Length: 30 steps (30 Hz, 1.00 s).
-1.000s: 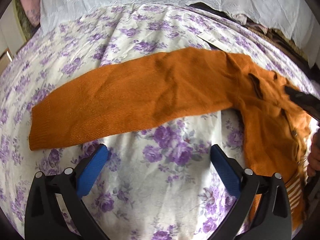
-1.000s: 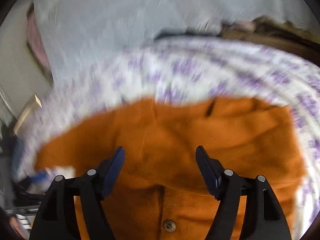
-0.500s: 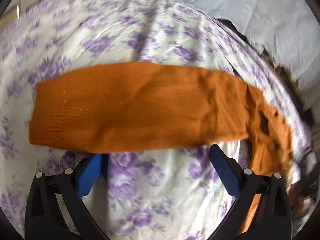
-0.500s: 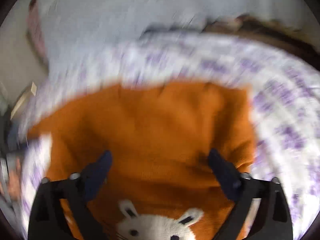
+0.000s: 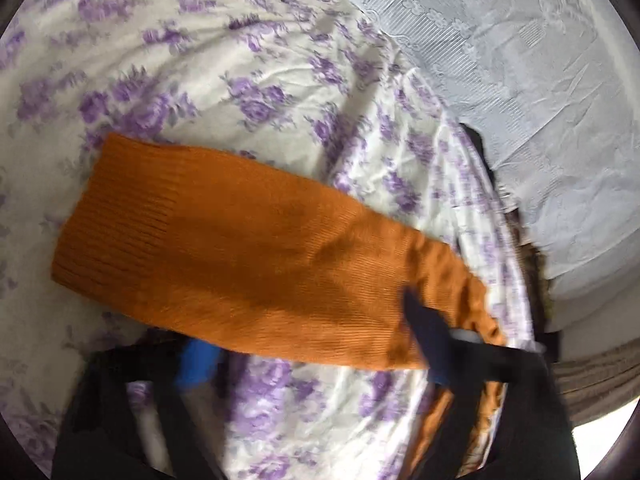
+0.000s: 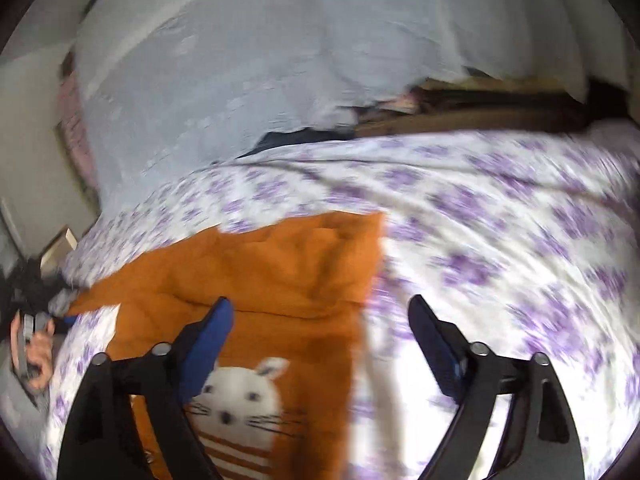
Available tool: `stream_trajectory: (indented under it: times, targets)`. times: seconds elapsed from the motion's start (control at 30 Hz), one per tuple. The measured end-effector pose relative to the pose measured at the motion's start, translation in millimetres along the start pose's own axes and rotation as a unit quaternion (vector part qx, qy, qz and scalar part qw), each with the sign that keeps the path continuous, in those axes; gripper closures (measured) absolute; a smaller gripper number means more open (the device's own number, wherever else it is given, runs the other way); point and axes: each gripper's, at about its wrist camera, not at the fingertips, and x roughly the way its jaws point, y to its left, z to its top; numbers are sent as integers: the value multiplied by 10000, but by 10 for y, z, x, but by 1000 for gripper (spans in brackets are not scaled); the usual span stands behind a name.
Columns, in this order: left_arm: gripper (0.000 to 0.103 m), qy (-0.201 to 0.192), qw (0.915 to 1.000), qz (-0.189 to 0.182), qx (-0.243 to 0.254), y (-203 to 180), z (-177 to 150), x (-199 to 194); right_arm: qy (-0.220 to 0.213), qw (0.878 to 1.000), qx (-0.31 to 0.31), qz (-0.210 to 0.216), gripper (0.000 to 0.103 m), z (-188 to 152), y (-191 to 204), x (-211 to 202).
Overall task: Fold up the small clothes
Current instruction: 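Grasp the other cardigan sleeve with the left gripper, then fold the sleeve over the cardigan body and open the left gripper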
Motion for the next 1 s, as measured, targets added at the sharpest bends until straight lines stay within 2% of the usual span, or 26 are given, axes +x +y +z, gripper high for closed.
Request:
stream_trajectory:
  times: [0.03, 0.07, 0.17, 0.23, 0.3, 0.43, 0.67, 0.87, 1.0]
  targets:
    - [63, 4, 9999, 115, 100, -27, -2, 8, 15, 9997, 237, -9, 20, 10, -134, 1]
    - [71, 22, 9996, 190, 207, -63, -7, 23, 41, 9988, 479, 12, 21, 13, -270, 12]
    - [82, -67, 9980, 467, 414, -132, -28, -35, 144, 9955, 929, 112, 21, -60, -527, 70]
    - [85, -164, 9962, 650, 555, -229, -37, -104, 357, 9906, 1303, 225, 21, -114, -669, 197]
    - [86, -261, 9940, 800, 698, -344, -46, -177, 496, 9857, 1579, 318, 21, -163, -756, 274]
    - [90, -393, 9888, 896, 1132, -690, -108, -317, 427, 9871, 1518, 294, 21, -193, -713, 241]
    - [90, -746, 9690, 1128, 2066, -1501, -373, -460, 442, 9870, 1515, 308, 20, -205, -698, 260]
    - [91, -1011, 9502, 1036, 2760, -2151, -682, -513, 440, 9868, 1524, 318, 20, -205, -713, 260]
    - [91, -1022, 9391, 844, 3171, -2520, -897, -520, 445, 9868, 1522, 320, 20, -207, -714, 262]
